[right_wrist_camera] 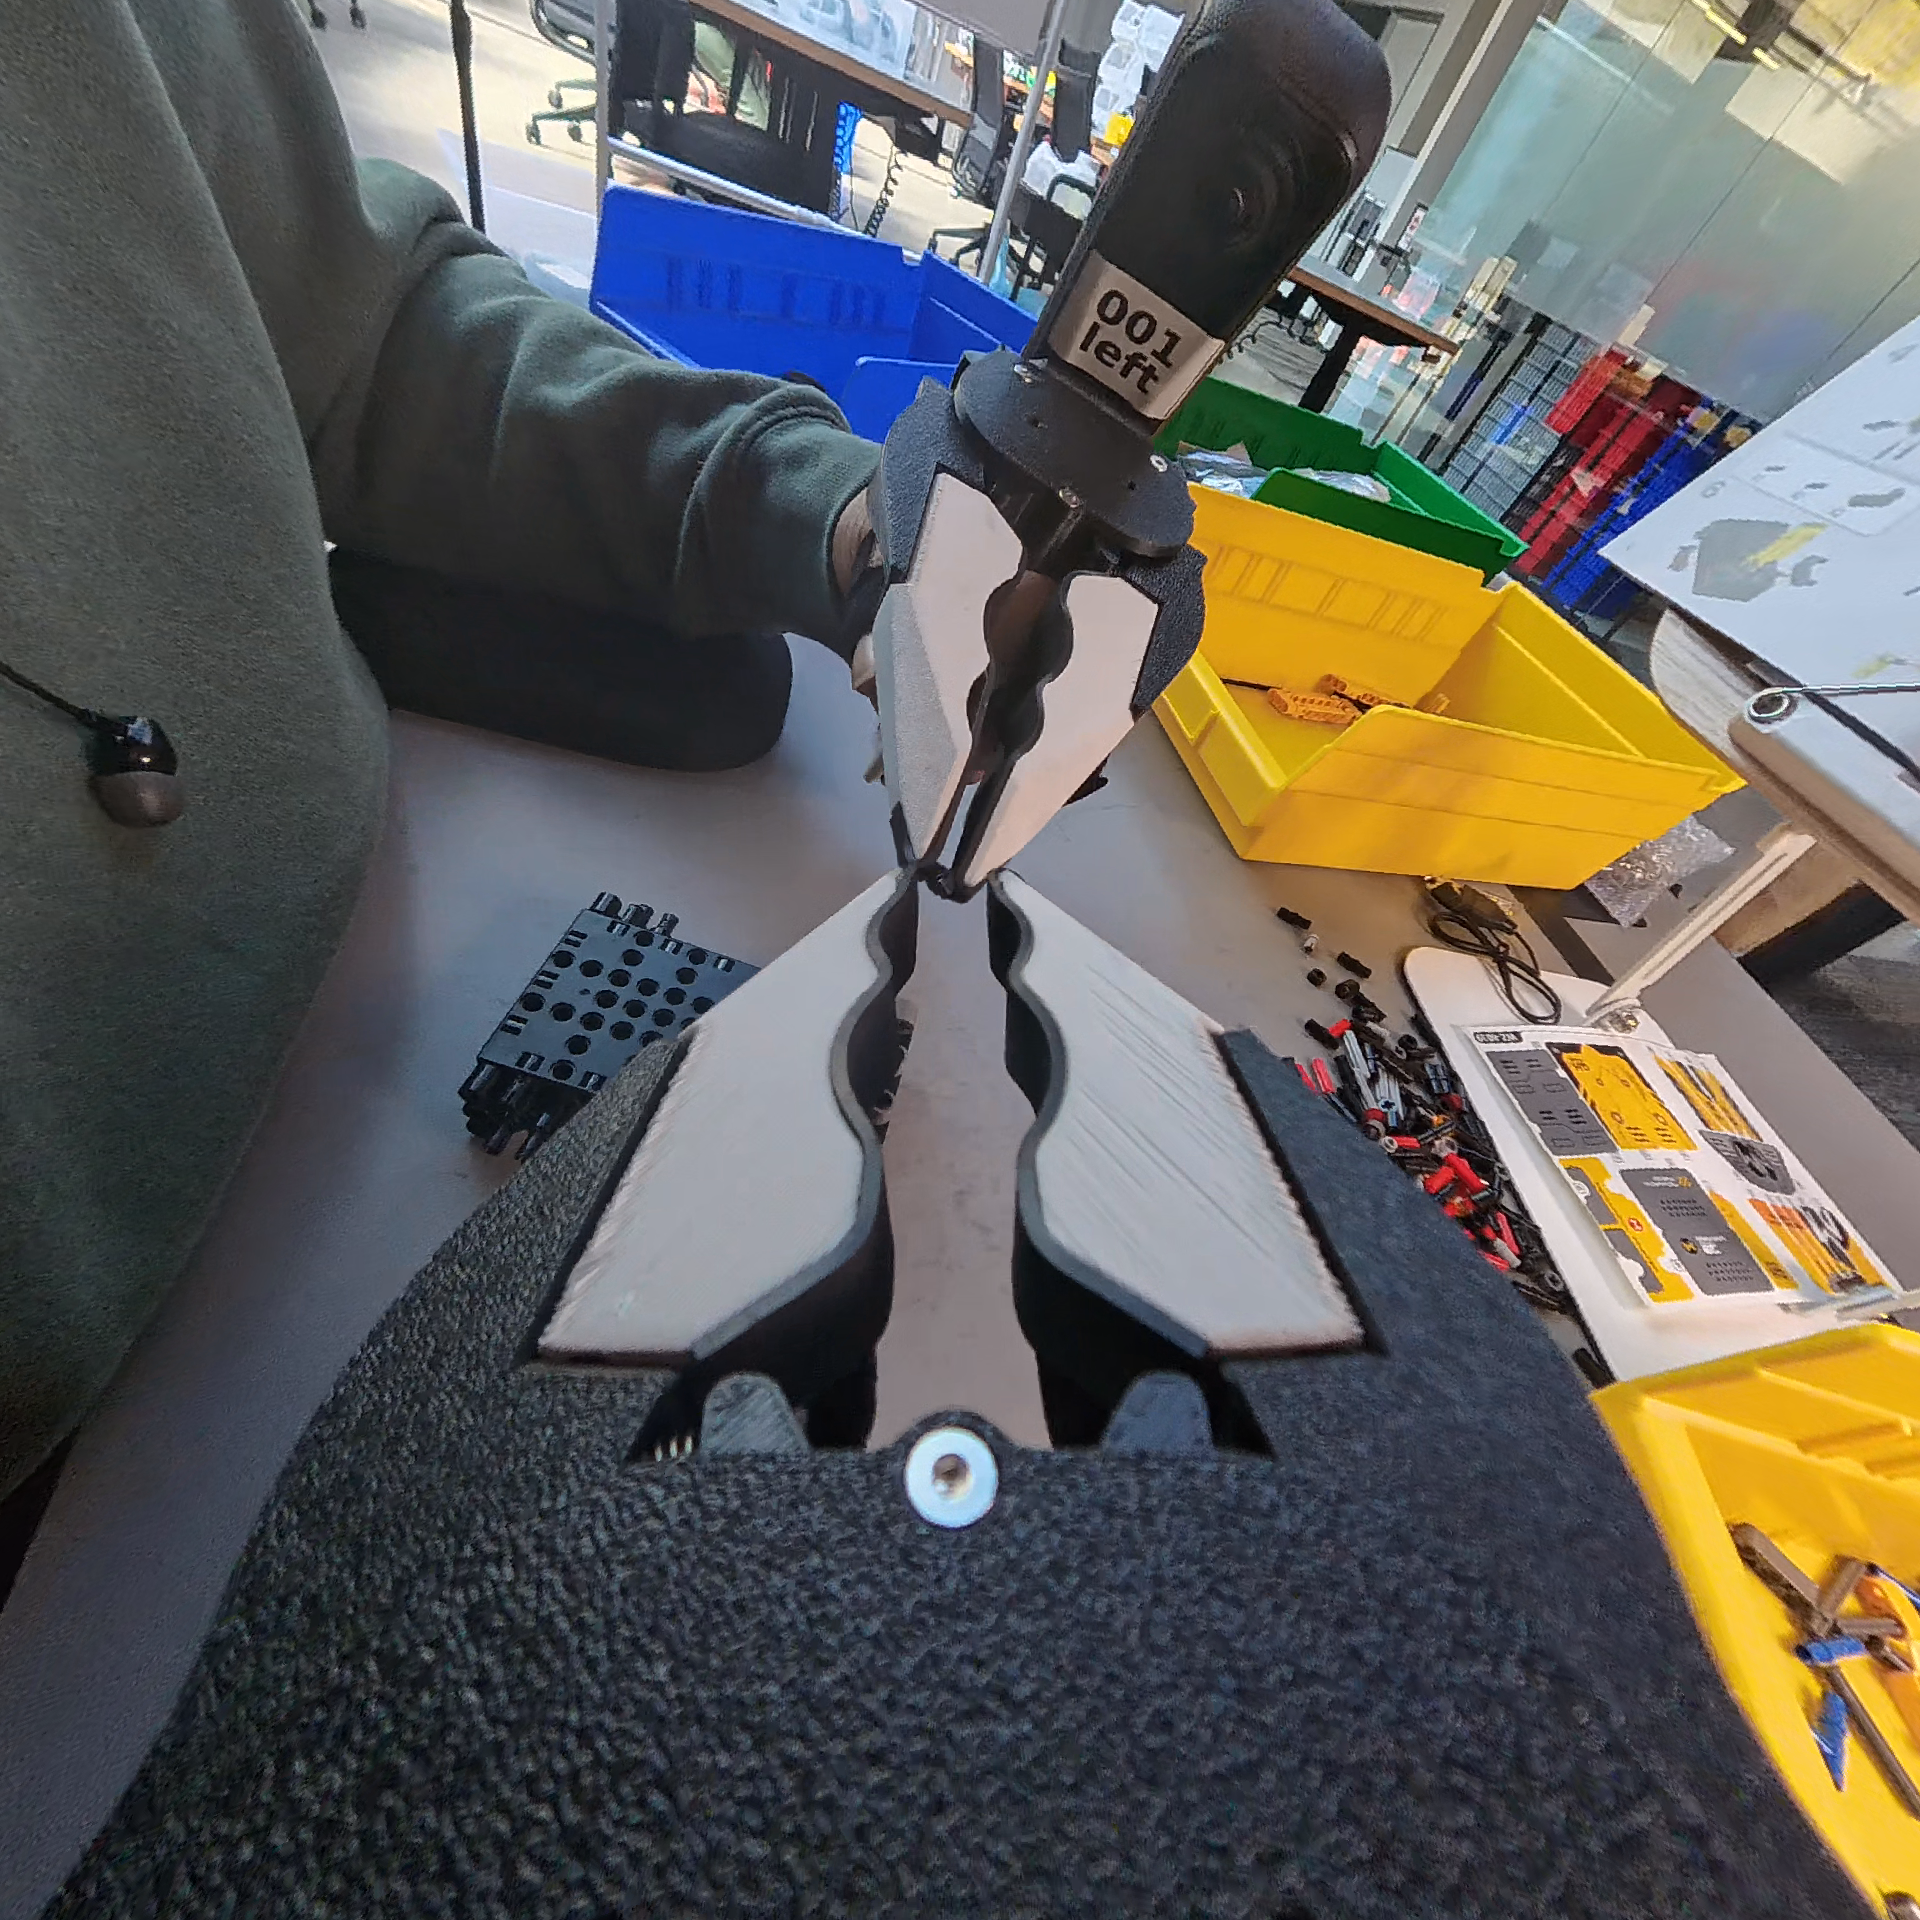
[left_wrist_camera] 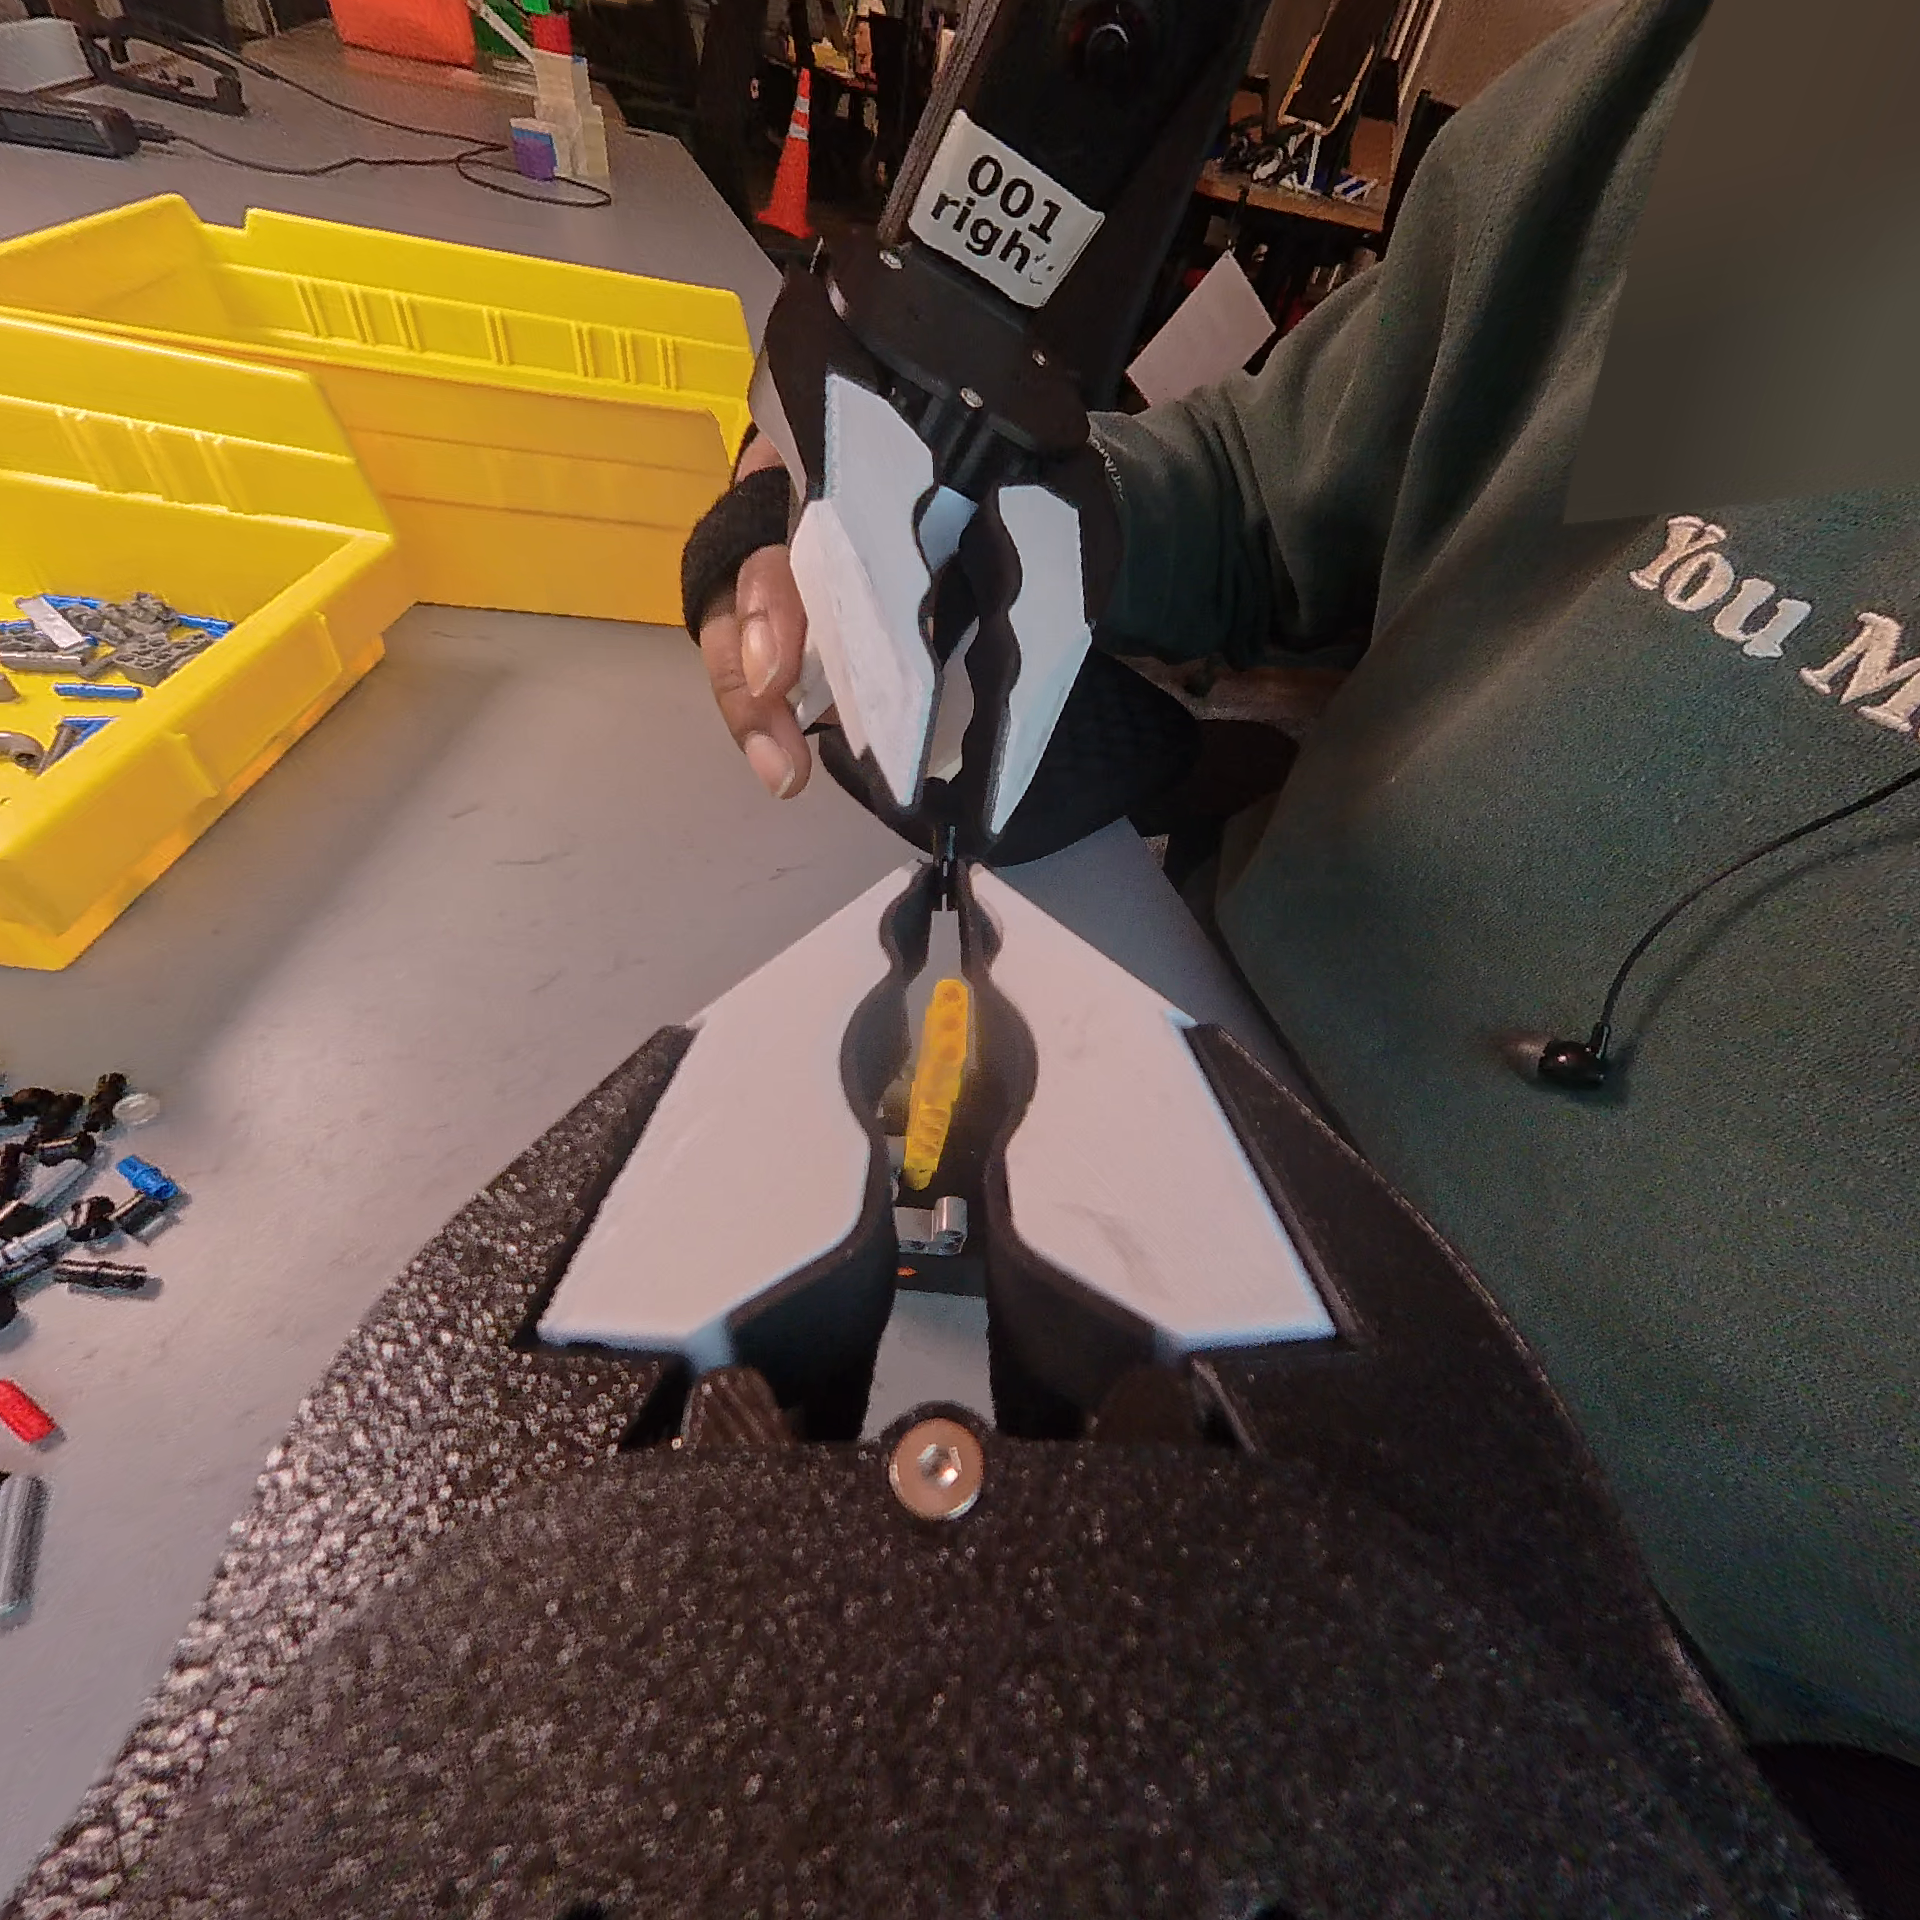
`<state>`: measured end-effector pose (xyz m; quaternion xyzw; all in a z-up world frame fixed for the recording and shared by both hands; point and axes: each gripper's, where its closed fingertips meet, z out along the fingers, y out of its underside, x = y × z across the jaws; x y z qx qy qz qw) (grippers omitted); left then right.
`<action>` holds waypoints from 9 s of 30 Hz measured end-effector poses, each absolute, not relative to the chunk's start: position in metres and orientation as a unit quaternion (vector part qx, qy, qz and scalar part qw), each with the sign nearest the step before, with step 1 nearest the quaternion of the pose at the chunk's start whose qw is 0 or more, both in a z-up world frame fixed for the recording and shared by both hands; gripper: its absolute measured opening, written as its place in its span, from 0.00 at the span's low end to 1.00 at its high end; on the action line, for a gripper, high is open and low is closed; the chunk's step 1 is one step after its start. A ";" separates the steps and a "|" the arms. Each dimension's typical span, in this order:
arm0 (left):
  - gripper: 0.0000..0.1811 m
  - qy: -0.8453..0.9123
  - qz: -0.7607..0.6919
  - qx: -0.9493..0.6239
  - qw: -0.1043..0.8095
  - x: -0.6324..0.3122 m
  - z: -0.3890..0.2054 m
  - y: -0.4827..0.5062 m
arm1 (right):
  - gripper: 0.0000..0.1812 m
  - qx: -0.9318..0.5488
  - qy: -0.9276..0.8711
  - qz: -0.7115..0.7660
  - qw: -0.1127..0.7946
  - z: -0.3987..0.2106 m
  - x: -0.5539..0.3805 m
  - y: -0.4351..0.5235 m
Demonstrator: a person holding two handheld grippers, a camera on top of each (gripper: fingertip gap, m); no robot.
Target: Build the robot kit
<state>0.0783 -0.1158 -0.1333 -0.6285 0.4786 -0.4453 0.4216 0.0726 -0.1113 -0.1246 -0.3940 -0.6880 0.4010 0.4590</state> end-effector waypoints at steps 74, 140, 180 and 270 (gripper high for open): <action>0.17 0.501 -0.233 -0.728 0.405 0.083 -0.213 -0.088 | 0.01 -0.390 -0.743 0.346 0.420 -0.199 0.079 -0.098; 0.17 0.478 -0.186 -0.714 0.477 0.064 -0.178 -0.081 | 0.00 -0.496 -0.789 0.285 0.225 -0.237 0.147 -0.059; 0.05 0.421 -0.326 -0.693 0.485 0.090 -0.137 -0.107 | 0.02 -0.377 -0.779 0.269 0.423 -0.133 0.081 -0.103; 0.16 0.459 -0.218 -0.725 0.464 0.073 -0.195 -0.067 | 0.02 -0.376 -0.726 0.451 0.359 -0.182 0.073 -0.079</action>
